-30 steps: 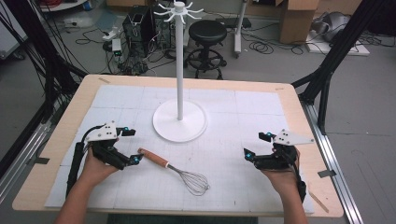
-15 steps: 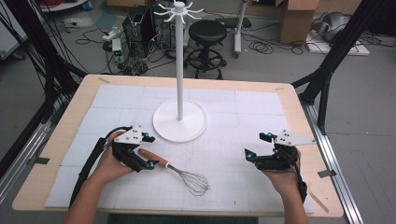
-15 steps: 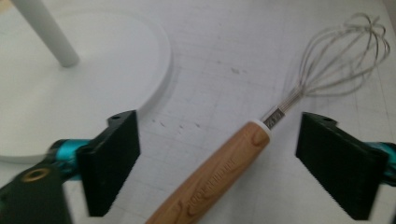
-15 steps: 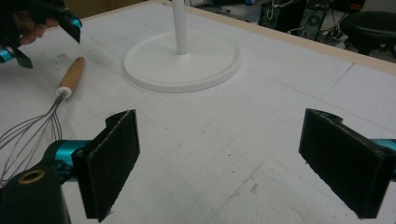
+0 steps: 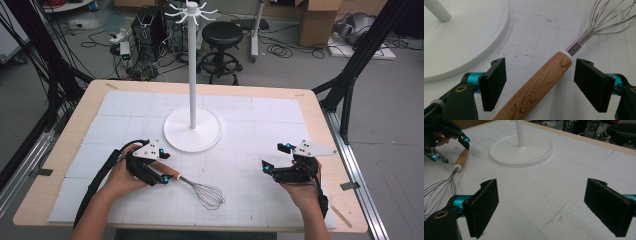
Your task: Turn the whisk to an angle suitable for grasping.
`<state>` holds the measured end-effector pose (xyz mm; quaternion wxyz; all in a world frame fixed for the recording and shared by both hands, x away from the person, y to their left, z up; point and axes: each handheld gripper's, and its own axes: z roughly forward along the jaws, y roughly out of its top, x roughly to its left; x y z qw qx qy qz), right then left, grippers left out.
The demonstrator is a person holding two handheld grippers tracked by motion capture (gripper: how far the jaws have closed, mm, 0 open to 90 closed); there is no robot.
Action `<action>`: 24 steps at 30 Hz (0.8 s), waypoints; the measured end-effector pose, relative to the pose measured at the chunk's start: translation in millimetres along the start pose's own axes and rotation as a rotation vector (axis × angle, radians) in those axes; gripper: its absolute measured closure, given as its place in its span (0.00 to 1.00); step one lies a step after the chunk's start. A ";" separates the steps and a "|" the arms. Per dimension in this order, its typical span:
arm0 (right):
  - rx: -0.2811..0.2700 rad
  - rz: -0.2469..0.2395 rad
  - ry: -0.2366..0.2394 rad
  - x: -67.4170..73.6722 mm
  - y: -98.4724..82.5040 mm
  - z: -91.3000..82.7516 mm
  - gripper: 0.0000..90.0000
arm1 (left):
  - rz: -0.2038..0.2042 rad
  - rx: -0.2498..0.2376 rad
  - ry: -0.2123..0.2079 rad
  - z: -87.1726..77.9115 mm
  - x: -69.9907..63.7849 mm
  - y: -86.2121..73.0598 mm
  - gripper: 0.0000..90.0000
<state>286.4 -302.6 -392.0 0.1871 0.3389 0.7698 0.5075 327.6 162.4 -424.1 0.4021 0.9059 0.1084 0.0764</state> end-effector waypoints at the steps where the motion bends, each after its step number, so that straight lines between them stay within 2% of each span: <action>1: 0.002 0.002 -0.001 -0.1 -0.5 0.8 0.12 | 0.002 0.008 -0.002 1.2 0.5 -0.3 0.31; 9: 0.013 0.002 0.000 -0.1 -1.5 3.5 0.12 | 0.007 0.062 -0.010 13.8 0.6 -3.7 0.40; 10: 0.014 0.004 -0.001 -0.1 -1.7 3.4 0.12 | 0.007 0.071 0.007 16.3 -0.3 -4.3 0.44; 12: 0.015 0.006 -0.003 0.0 -1.9 3.3 0.12 | -0.011 0.060 0.000 16.6 1.2 -5.2 0.44; 15: 0.015 0.004 0.000 0.1 -1.9 3.5 0.12 | -0.016 0.065 -0.001 16.2 0.3 -4.9 0.45; 24: 0.016 0.007 -0.002 0.2 -1.9 2.8 0.12 | -0.003 0.078 0.003 15.1 -1.3 -3.8 0.47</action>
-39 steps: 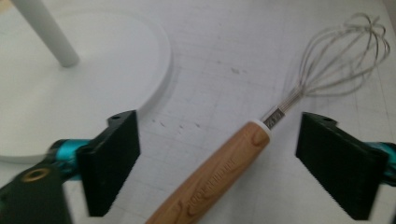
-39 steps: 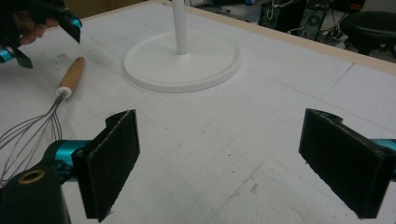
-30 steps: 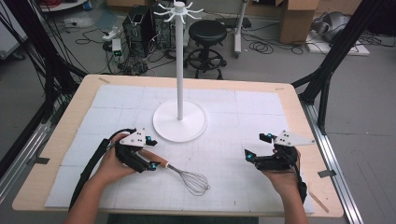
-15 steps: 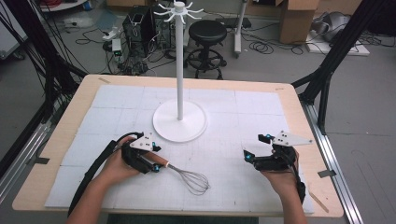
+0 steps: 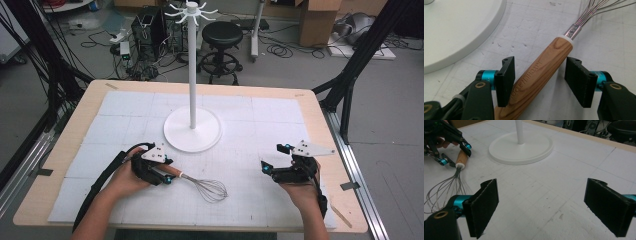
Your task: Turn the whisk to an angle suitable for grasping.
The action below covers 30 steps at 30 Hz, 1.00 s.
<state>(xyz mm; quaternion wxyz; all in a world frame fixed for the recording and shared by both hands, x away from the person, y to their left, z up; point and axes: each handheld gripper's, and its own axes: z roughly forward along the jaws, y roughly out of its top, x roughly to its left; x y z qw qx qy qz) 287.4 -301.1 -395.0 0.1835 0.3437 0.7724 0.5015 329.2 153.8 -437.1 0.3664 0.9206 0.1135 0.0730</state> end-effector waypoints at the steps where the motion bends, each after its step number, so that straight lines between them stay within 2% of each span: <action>1: 0.001 -0.001 -0.001 0.1 0.0 0.2 0.12 | 0.002 0.003 -0.005 -0.3 0.0 0.1 0.48; 3: 0.001 -0.003 0.002 0.5 0.1 0.5 0.12 | -0.003 0.000 -0.035 -0.5 -0.3 0.2 0.56; 5: -0.001 -0.006 0.000 0.4 0.2 0.3 0.12 | -0.004 0.002 -0.048 -0.7 -1.0 0.4 0.63; 7: -0.001 0.000 0.000 0.4 0.3 -0.8 0.12 | 0.003 0.009 -0.046 -1.2 -1.7 1.1 0.65; 12: -0.007 -0.003 -0.005 -0.2 0.7 -2.1 0.12 | 0.004 0.019 -0.073 -3.0 -2.8 1.4 0.69; 19: -0.005 -0.002 -0.002 0.2 0.8 -1.8 0.12 | -0.012 0.028 -0.095 -3.4 -4.3 2.1 0.78; 24: -0.006 -0.004 -0.005 -0.3 0.7 -2.0 0.12 | -0.016 0.028 -0.103 -3.5 -3.8 2.2 0.76; 25: -0.005 -0.004 -0.005 -0.3 0.7 -1.9 0.12 | -0.021 0.020 -0.117 -3.1 -3.5 1.8 0.73; 27: -0.004 -0.003 -0.003 0.0 0.7 -1.8 0.12 | -0.023 0.015 -0.106 -3.3 -3.8 2.0 0.59; 30: -0.003 -0.002 -0.003 -0.2 0.6 -1.9 0.12 | -0.044 -0.022 -0.130 -8.6 -1.2 1.7 0.55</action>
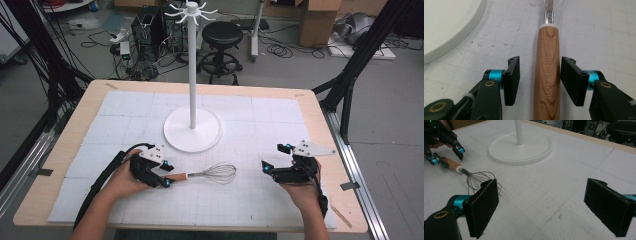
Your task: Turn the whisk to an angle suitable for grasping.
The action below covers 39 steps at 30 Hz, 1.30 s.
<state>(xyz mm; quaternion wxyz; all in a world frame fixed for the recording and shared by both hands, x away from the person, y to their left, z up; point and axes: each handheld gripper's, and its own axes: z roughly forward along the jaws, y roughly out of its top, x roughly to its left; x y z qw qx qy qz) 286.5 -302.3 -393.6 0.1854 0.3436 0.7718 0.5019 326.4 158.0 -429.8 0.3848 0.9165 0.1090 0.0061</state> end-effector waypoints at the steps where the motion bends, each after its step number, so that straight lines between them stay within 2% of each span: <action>1: -0.001 -0.001 -0.001 -0.3 0.0 -0.1 0.12 | -0.004 -0.017 -0.005 -3.5 0.8 0.0 0.54; 5: 0.000 0.001 0.001 -0.3 -0.2 -0.2 0.12 | -0.028 -0.073 -0.025 -12.5 3.2 -1.4 0.51; 8: -0.001 -0.002 0.002 -0.3 -0.1 0.2 0.12 | -0.046 -0.087 -0.026 -14.1 3.9 -2.8 0.50; 13: -0.003 -0.003 0.000 -0.5 -0.1 -0.5 0.12 | -0.054 -0.064 -0.038 -9.8 5.8 -4.2 0.48; 17: -0.003 -0.002 0.000 -0.6 -0.2 -0.6 0.12 | -0.083 -0.048 -0.052 -4.9 7.5 -6.5 0.49; 21: 0.002 0.000 0.002 -0.4 -0.3 -0.1 0.12 | -0.095 -0.006 -0.065 3.4 7.9 -8.9 0.53; 24: 0.003 -0.005 0.001 -0.2 -0.3 0.6 0.12 | -0.062 0.008 -0.014 2.9 5.2 -7.1 0.63; 25: 0.006 0.000 0.001 0.4 -0.2 1.1 0.12 | -0.044 0.017 0.016 3.0 2.9 -6.0 0.73; 28: 0.004 -0.002 0.002 0.8 0.0 1.6 0.12 | -0.006 0.028 0.048 4.7 -2.2 -3.7 0.78; 32: 0.002 -0.005 0.001 0.8 0.4 1.1 0.12 | 0.009 0.034 0.063 5.4 -5.2 -2.0 0.80; 34: 0.001 -0.003 0.001 0.6 0.4 0.9 0.12 | 0.033 0.033 0.069 6.5 -6.8 -0.7 0.80; 38: 0.000 -0.001 0.001 0.7 1.0 0.9 0.12 | 0.070 0.011 0.039 14.7 -8.9 4.4 0.80; 39: -0.001 0.001 0.002 0.9 1.4 0.7 0.12 | 0.069 0.005 0.033 17.3 -9.0 6.3 0.80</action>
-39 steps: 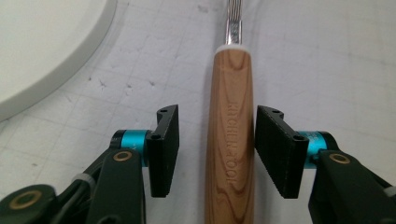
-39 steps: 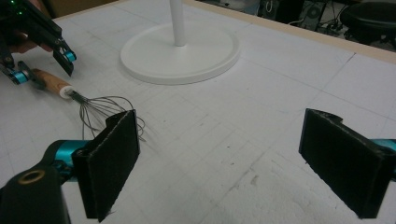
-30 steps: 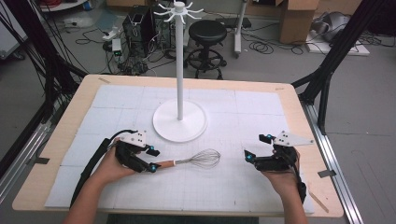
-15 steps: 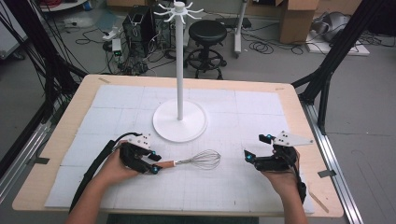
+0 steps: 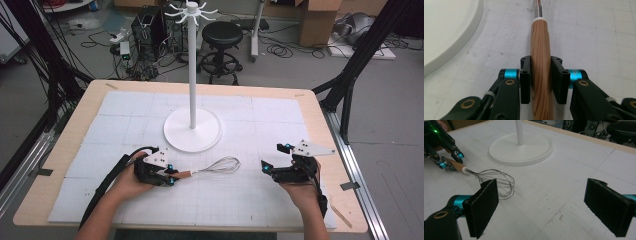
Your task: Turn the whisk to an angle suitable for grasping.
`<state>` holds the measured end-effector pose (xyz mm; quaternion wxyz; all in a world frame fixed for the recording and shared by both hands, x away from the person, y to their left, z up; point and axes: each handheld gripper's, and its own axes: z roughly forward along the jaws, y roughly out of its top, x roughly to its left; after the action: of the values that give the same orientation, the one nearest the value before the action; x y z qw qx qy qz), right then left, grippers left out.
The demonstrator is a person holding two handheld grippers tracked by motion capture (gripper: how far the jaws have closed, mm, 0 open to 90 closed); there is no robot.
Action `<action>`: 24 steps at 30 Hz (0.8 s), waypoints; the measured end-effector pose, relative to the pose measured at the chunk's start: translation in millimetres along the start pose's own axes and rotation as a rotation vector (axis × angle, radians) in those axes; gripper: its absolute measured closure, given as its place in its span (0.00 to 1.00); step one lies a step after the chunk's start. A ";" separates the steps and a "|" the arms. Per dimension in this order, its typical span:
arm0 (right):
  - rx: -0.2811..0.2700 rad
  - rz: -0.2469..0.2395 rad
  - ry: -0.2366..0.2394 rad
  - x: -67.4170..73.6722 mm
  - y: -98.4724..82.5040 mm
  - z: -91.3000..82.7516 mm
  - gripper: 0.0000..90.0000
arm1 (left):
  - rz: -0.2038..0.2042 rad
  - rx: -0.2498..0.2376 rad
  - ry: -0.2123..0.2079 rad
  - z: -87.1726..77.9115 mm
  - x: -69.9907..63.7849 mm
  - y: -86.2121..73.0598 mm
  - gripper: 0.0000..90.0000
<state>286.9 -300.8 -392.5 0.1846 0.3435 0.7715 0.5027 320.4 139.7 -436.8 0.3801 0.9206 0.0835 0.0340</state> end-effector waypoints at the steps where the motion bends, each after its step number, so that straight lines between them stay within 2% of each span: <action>1: -0.001 -0.001 0.001 0.1 0.5 -0.2 0.12 | 0.004 -0.006 -0.004 3.3 0.3 2.6 0.80; 7: -0.008 -0.009 0.002 0.6 2.5 -0.9 0.12 | 0.030 -0.007 -0.027 19.5 1.7 18.6 0.80; 15: -0.015 -0.008 -0.006 -0.6 2.9 -3.4 0.12 | 0.044 -0.007 -0.064 38.5 5.6 37.6 0.80; 21: -0.018 -0.009 -0.004 -1.0 3.0 -5.0 0.12 | 0.072 0.015 -0.077 55.7 3.6 57.4 0.80; 24: -0.022 -0.011 -0.008 -1.2 3.1 -5.8 0.12 | 0.068 -0.001 -0.085 57.8 3.8 58.5 0.76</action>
<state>285.1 -304.6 -387.3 0.1940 0.3394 0.7671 0.5086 339.0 59.5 -436.5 0.3824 0.9233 0.0359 0.0081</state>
